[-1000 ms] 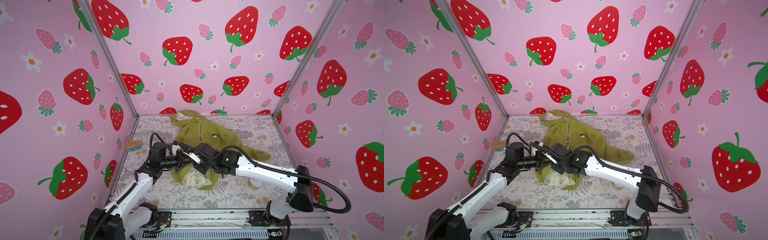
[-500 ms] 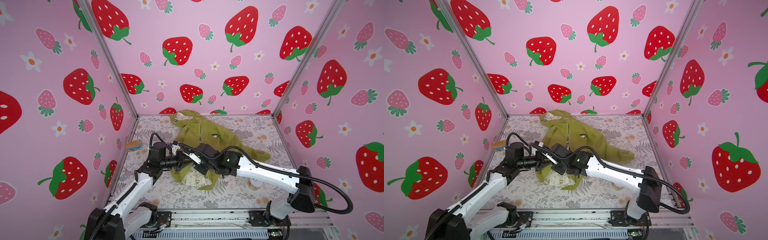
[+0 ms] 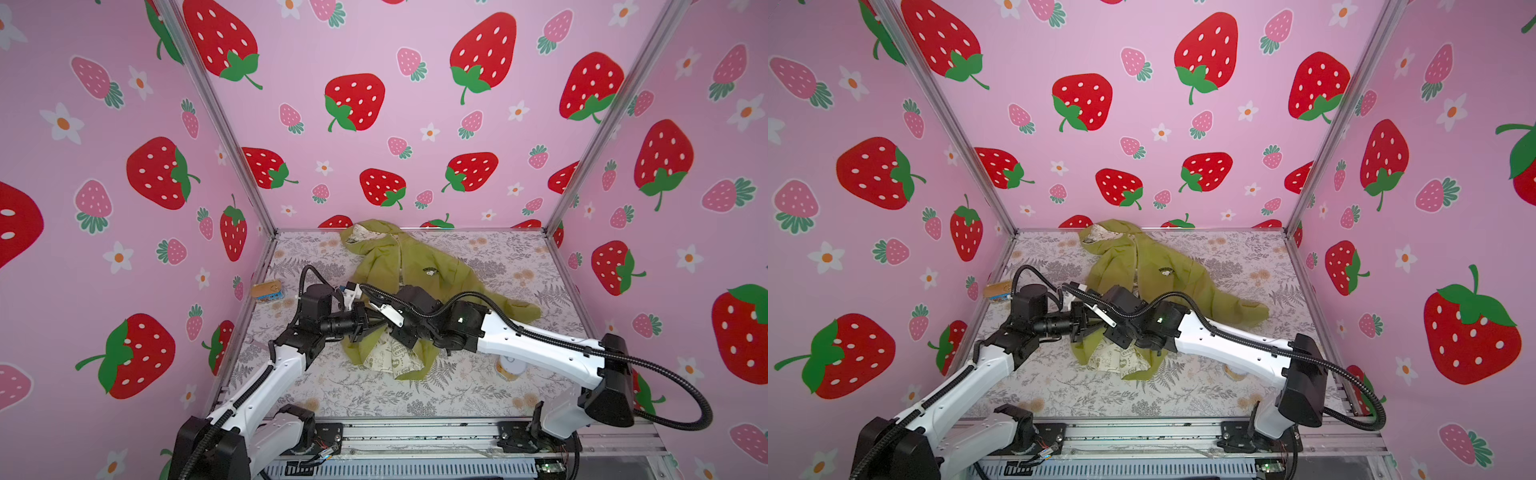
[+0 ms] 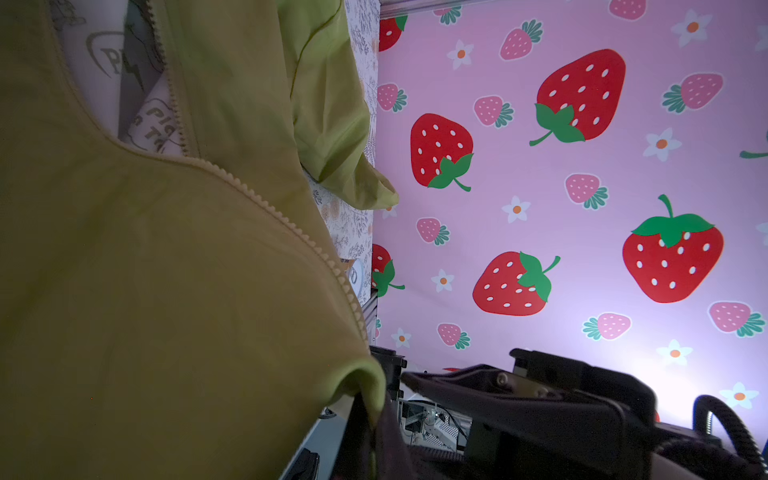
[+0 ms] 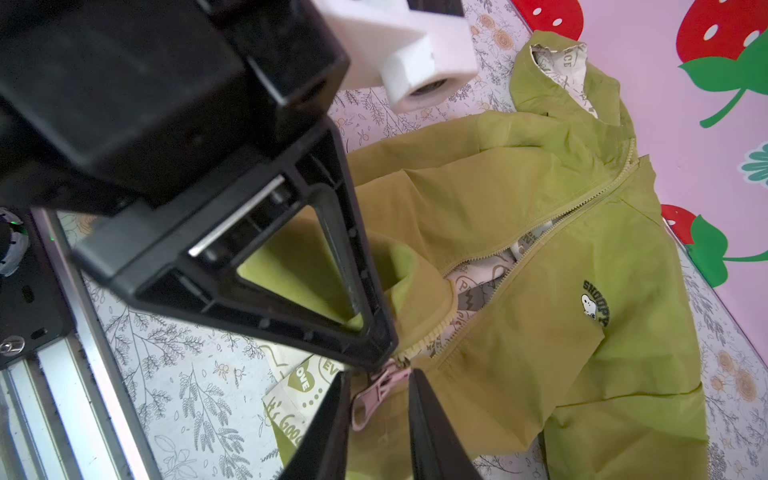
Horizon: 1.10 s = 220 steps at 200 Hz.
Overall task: Zip up the jacket
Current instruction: 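Grasp the metal zipper pull with the right gripper beside the left gripper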
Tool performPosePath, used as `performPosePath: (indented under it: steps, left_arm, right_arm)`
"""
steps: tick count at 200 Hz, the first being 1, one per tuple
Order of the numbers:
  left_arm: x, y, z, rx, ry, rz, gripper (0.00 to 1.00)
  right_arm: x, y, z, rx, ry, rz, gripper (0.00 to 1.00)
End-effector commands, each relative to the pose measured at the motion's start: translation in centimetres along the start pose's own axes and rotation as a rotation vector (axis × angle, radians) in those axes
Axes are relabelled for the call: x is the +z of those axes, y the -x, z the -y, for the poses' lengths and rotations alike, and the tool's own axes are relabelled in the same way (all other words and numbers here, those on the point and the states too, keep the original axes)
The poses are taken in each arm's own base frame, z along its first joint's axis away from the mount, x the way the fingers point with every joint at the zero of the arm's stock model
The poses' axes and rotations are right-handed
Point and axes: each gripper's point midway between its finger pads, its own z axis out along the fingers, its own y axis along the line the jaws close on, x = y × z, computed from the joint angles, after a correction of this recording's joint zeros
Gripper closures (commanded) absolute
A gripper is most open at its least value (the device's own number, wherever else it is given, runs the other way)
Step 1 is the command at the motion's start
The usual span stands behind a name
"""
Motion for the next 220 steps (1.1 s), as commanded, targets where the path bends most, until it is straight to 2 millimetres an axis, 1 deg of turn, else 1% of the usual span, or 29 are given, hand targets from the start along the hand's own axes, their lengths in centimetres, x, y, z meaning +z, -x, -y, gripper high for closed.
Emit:
performPosePath:
  steps: [1,17,68,92,112,151,178,189,191,194,210,220]
  left_arm:
    - [-0.19,0.09,1.52,0.039,-0.037,-0.014,1.00]
    - [-0.24,0.07,1.58,0.042,-0.039,-0.013,1.00]
    - [-0.28,0.08,1.76,0.046,-0.042,-0.011,1.00]
    - [-0.27,0.07,1.80,0.047,-0.046,-0.012,1.00]
    - [-0.30,0.08,1.92,0.050,-0.049,-0.011,1.00]
    - [-0.31,-0.01,2.10,0.051,-0.058,-0.017,1.00]
    - [-0.27,-0.02,2.17,0.045,-0.065,-0.021,1.00]
    - [-0.31,-0.01,2.21,0.042,-0.069,-0.018,0.95]
    - [-0.32,0.00,2.23,0.041,-0.070,-0.017,0.91]
    - [-0.32,-0.03,2.19,0.040,-0.070,-0.017,0.88]
    - [-0.39,-0.03,2.29,0.040,-0.073,-0.010,0.82]
    - [-0.46,-0.04,2.29,0.039,-0.072,-0.008,0.75]
  right_arm:
    - [-0.77,0.15,0.11,-0.004,-0.002,0.016,0.75]
    - [-0.61,-0.02,0.05,-0.003,-0.001,0.011,0.79]
    - [-0.51,0.01,-0.15,-0.002,0.009,0.015,0.85]
    - [-0.45,-0.02,-0.30,-0.002,0.016,0.019,0.91]
    - [-0.40,-0.14,-0.24,-0.001,0.011,0.018,1.00]
    - [-0.71,0.05,0.20,0.019,-0.005,0.046,1.00]
    - [-1.00,0.32,-0.13,0.042,0.028,0.078,1.00]
    - [-0.94,0.32,-0.31,0.051,0.038,0.086,1.00]
    - [-0.95,0.32,-0.34,0.053,0.039,0.088,1.00]
    - [-0.91,0.26,-0.33,0.055,0.041,0.087,1.00]
    - [-0.69,0.20,-0.63,0.064,0.056,0.096,1.00]
    - [-0.49,0.03,-0.65,0.071,0.060,0.097,1.00]
